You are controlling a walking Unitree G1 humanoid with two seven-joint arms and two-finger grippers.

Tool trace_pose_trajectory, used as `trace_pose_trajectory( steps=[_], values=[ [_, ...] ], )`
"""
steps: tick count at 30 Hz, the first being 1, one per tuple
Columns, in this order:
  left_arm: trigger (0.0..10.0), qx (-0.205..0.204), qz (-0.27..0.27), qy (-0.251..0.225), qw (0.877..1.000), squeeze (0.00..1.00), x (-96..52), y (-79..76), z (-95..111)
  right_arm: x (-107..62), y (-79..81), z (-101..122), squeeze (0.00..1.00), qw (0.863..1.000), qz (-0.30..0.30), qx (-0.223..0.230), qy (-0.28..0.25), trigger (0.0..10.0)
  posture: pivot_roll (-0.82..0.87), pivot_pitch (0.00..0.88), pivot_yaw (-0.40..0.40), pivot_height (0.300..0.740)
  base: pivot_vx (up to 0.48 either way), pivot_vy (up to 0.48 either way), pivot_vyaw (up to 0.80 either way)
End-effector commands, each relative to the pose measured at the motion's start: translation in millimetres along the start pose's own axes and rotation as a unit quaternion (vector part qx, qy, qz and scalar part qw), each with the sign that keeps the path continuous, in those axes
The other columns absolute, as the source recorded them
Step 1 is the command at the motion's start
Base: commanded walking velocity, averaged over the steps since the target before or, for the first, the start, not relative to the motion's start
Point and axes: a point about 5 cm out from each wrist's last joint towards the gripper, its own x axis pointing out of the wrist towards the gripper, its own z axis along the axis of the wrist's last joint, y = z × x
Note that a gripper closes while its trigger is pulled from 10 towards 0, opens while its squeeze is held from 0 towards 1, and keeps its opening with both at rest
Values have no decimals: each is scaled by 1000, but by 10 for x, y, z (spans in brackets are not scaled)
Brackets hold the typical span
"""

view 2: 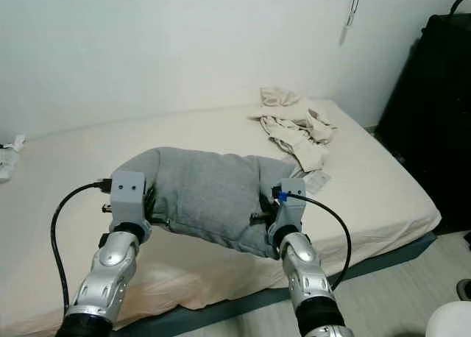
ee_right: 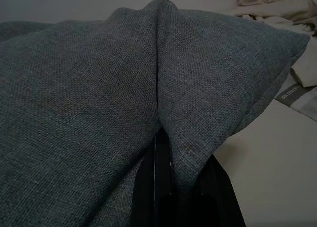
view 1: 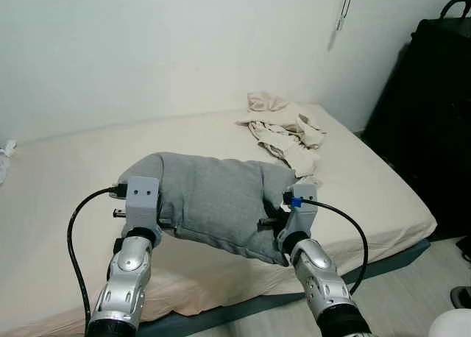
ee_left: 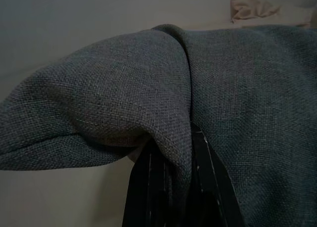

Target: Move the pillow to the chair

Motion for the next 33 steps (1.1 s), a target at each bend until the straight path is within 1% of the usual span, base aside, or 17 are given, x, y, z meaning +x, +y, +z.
trace_pose_trajectory(
  steps=[1,6,7,8,9,10,13,15,16,17,18,20,23,26,28,33],
  values=[
    [10000,4,-20,3,1000,0,6,-93,-1,27,80,62,0,1000,14,-6,-12,10000,-6,46,-23,740,0,0,0],
    [10000,4,-19,5,1000,0,-7,-89,-17,26,73,58,0,1000,13,-10,-7,10000,-5,47,-26,740,0,0,0],
    [10000,4,-19,6,1000,0,-11,-91,-23,35,86,40,0,1000,14,-10,4,10000,-2,49,-28,740,0,0,0],
    [10000,4,-19,6,1000,0,-11,-91,-23,35,86,40,0,1000,14,-10,4,10000,-2,49,-28,740,0,0,0],
    [10000,3,-19,7,1000,0,-14,-92,-28,58,102,-14,0,999,8,-8,30,10000,-2,49,-28,740,0,0,0],
    [10000,3,-19,8,1000,0,-15,-91,-29,66,114,-28,0,999,10,-19,36,10000,-4,50,-28,740,0,0,0],
    [10000,3,-19,8,1000,0,-15,-90,-29,70,121,-34,0,999,12,-28,39,10000,-4,50,-28,740,0,0,0],
    [10000,5,-24,20,999,0,-14,-102,-81,63,175,-56,0,998,35,-47,31,10000,-1,50,-27,740,0,0,0],
    [10000,4,-27,26,999,0,-15,-108,-103,58,188,-63,0,998,40,-50,28,10000,-1,50,-27,740,0,0,0],
    [10000,12,-29,38,999,0,-13,-112,-145,51,180,-89,0,996,38,-69,34,10000,-1,50,-27,740,0,0,0],
    [10000,12,-29,38,999,0,-13,-112,-145,51,180,-89,0,996,38,-69,34,10000,-1,50,-27,740,0,0,0],
    [10000,25,-34,52,998,0,-14,-116,-198,39,130,-127,0,994,21,-99,44,10000,1,53,-29,740,0,0,0],
    [10000,41,-38,66,996,0,-19,-107,-249,15,14,-177,0,991,-9,-122,58,10000,0,55,-28,740,0,0,0],
    [10000,44,-35,74,996,0,-26,-85,-282,-3,-61,-211,0,989,-21,-127,71,10000,-1,55,-28,740,0,0,0],
    [10000,43,-36,75,996,0,-27,-82,-288,-6,-70,-219,0,989,-19,-126,74,10000,-1,55,-28,740,0,0,0],
    [10000,44,-34,77,996,0,-29,-76,-298,-15,-101,-227,0,987,-24,-138,77,10000,0,59,-29,740,0,0,-800]
  ],
)
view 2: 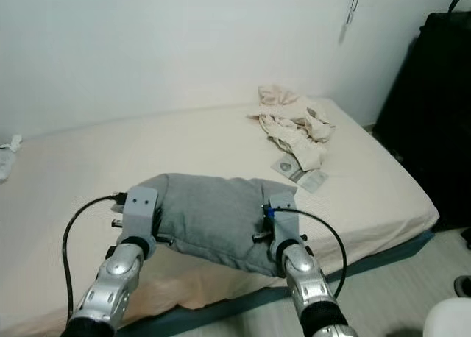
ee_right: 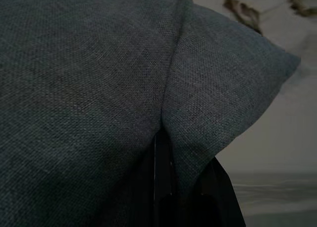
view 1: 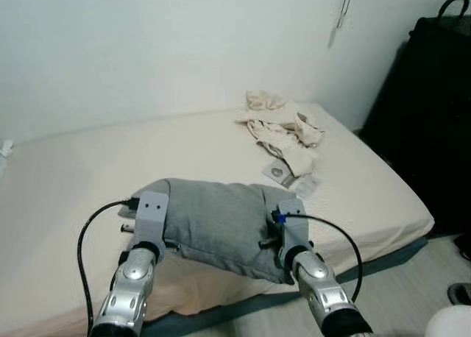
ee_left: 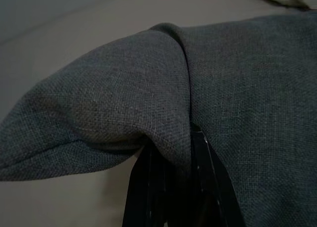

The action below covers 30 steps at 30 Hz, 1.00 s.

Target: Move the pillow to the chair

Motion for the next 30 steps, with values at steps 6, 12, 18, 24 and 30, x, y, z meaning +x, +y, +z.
trace_pose_trajectory(
  steps=[6,12,18,24,30],
  values=[
    [10000,9,-14,-2,1000,0,19,-61,24,13,-8,-23,0,1000,-14,-21,-6,10000,1,60,-29,740,0,0,-800],
    [10000,6,-15,-3,1000,0,17,-55,19,-9,-60,-115,0,1000,-18,-19,14,10000,3,62,-27,740,0,0,-800],
    [10000,8,-15,-3,1000,0,16,-41,15,-24,-128,-158,0,999,-41,7,25,10000,3,68,-24,740,0,0,-800],
    [10000,9,-15,-2,1000,0,2,-35,-5,-30,-116,-197,0,999,-28,6,37,10000,-3,72,-22,740,0,0,-800],
    [10000,0,-10,0,1000,0,-11,-35,-34,-26,-111,-195,0,999,-26,-8,38,10000,-5,69,-28,740,0,0,-800]
  ],
)
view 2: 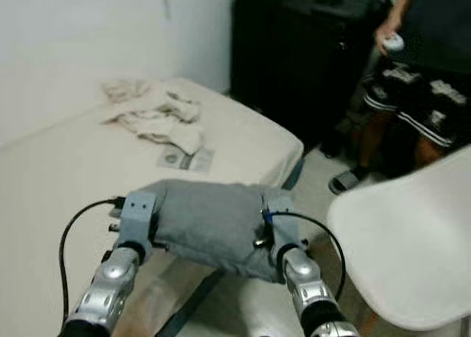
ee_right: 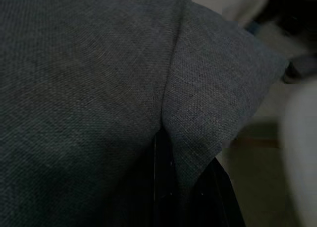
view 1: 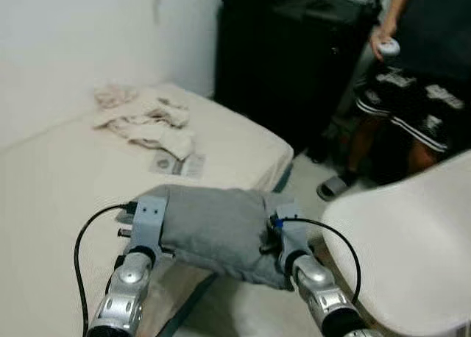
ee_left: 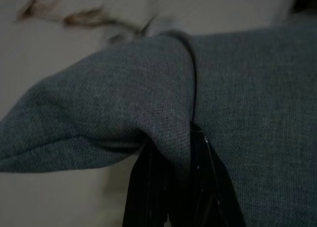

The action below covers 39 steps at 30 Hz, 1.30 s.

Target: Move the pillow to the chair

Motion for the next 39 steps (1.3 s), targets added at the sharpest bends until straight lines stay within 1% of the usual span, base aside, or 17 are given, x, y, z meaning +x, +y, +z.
trace_pose_trajectory(
  steps=[1,12,19,26,28,35,37,39],
  values=[
    [10000,-1,0,-20,1000,0,0,-21,61,18,-31,78,0,1000,-8,-7,-14,10000,-5,69,-28,740,0,0,-800],
    [10000,0,3,-23,1000,0,-8,-4,57,21,-16,72,0,1000,-4,-1,-11,10000,-10,58,-29,740,0,0,-800],
    [10000,-9,0,-18,1000,0,1,-28,38,20,-21,57,0,1000,-3,0,-5,10000,-13,53,-32,740,0,0,-800],
    [10000,-10,-6,-15,1000,0,2,-62,22,8,-54,20,0,1000,-13,-6,3,10000,-17,56,-31,740,0,0,-800],
    [10000,-6,-9,-16,1000,0,0,-72,21,1,-72,3,0,1000,-19,-6,5,10000,-16,60,-15,740,0,0,-800],
    [10000,-2,-16,-16,1000,0,-1,-77,22,-7,-86,-5,0,1000,-27,-2,4,10000,-19,64,-2,740,0,0,-800],
    [10000,-3,-17,-17,1000,0,4,-85,31,-11,-93,-11,0,1000,-28,-4,4,10000,-18,65,-3,740,0,0,-800],
    [10000,-13,-20,-10,1000,0,13,-100,33,-17,-100,-24,0,1000,-29,-9,5,10000,-18,65,-3,740,0,0,-800]
  ],
)
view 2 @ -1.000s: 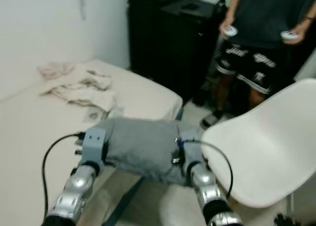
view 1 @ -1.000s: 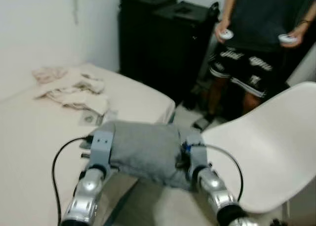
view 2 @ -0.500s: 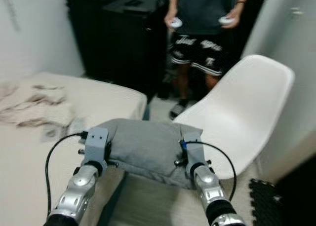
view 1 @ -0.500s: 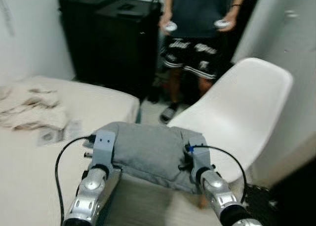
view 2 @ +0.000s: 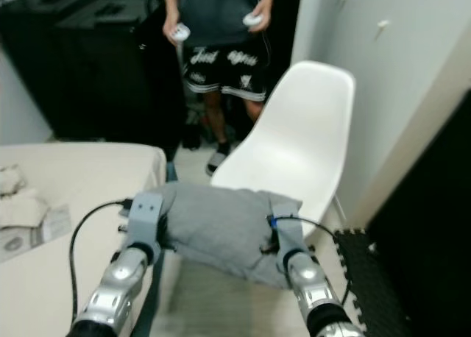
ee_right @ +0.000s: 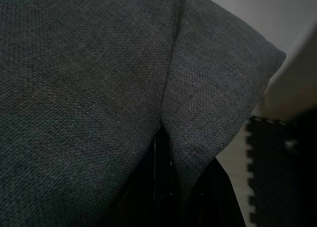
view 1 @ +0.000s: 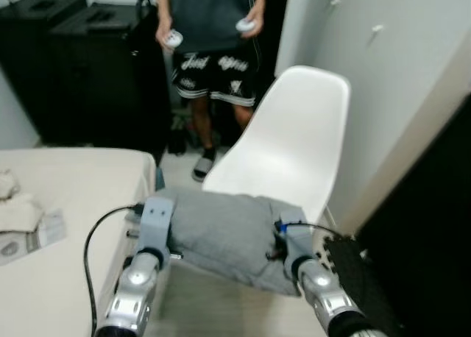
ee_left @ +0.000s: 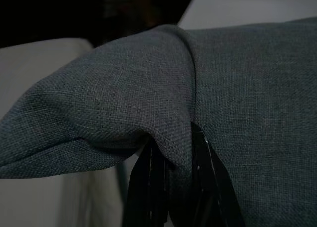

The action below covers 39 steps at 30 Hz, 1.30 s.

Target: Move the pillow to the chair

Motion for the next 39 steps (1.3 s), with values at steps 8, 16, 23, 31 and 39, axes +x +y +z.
trace_pose_trajectory(
  steps=[8,16,23,31,39],
  values=[
    [10000,-6,1,-1,1000,0,16,-12,20,-5,16,-19,0,1000,0,-4,0,10000,-17,67,-14,740,0,0,-800],
    [10000,-6,6,-4,1000,0,21,6,37,11,37,10,0,1000,9,-11,-1,10000,-15,65,-24,740,0,0,-800],
    [10000,-7,10,-4,1000,0,19,28,44,17,52,13,0,1000,13,-15,1,10000,-11,65,-29,740,0,0,-800],
    [10000,-16,26,-3,1000,0,-11,59,26,15,149,-6,0,999,51,-11,2,10000,-7,66,-34,740,0,0,0],
    [10000,-23,50,4,998,0,-32,90,-19,-4,165,-52,0,998,59,-16,7,10000,-6,54,-46,740,0,0,0]
  ],
)
